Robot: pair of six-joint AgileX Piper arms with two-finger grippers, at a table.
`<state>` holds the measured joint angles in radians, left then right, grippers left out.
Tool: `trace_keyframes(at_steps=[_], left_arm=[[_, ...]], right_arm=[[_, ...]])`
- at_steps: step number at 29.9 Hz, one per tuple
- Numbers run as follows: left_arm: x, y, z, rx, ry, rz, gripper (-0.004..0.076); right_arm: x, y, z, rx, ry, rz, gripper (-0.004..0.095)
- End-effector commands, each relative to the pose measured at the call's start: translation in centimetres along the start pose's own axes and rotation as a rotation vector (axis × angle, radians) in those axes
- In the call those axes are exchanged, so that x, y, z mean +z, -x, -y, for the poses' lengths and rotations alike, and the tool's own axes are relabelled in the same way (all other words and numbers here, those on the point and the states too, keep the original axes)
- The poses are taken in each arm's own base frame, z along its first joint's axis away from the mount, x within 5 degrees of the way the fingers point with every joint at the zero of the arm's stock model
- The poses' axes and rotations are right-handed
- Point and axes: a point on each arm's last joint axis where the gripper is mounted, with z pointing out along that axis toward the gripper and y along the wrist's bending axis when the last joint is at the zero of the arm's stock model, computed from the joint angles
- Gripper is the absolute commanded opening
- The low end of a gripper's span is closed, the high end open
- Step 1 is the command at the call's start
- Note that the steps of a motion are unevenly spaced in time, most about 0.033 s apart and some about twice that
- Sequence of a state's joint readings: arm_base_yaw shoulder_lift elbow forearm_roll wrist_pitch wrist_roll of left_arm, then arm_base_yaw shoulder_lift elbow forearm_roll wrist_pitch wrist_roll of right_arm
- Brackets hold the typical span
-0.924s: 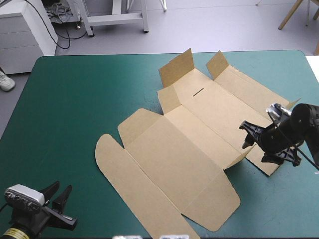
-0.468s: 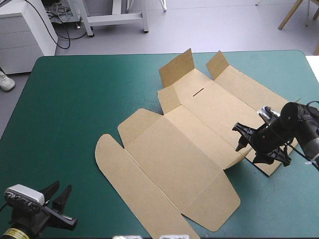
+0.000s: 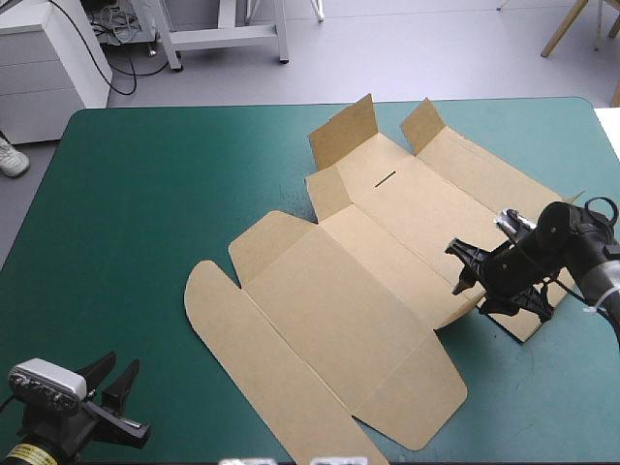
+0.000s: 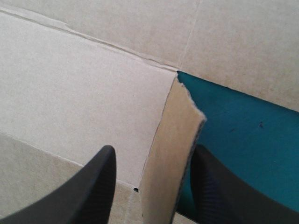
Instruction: Fold the box
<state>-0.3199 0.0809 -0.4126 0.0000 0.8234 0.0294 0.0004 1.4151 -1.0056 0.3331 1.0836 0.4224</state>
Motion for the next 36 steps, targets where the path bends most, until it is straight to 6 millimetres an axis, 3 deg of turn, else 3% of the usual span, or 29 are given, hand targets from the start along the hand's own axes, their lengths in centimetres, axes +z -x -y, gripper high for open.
trace_keyframes(at_steps=[1, 5, 10, 19, 29, 36], left_arm=[[-0.3, 1.3, 0.0, -0.002, -0.009, 0.079, 0.0251], [-0.3, 1.3, 0.0, -0.002, -0.009, 0.079, 0.0251], [-0.3, 1.3, 0.0, -0.002, -0.009, 0.079, 0.0251], [-0.3, 1.3, 0.0, -0.002, -0.009, 0.079, 0.0251], [-0.3, 1.3, 0.0, -0.002, -0.009, 0.079, 0.0251], [-0.3, 1.3, 0.0, -0.002, -0.009, 0.079, 0.0251]], right_arm=[[-1.2, 0.0, -0.5, -0.018, 0.04, 0.038, 0.03], [-1.1, -0.2, -0.5, -0.049, 0.032, 0.022, -0.0017], [-1.1, -0.3, -0.4, -0.074, 0.026, 0.007, -0.0004], [-1.5, 0.1, -0.3, -0.285, -0.013, 0.049, -0.0004], [-3.7, 2.1, -2.3, -0.501, 0.03, 0.189, -0.0004], [-1.4, 3.8, -4.9, -0.708, -0.016, 0.082, -0.0004]])
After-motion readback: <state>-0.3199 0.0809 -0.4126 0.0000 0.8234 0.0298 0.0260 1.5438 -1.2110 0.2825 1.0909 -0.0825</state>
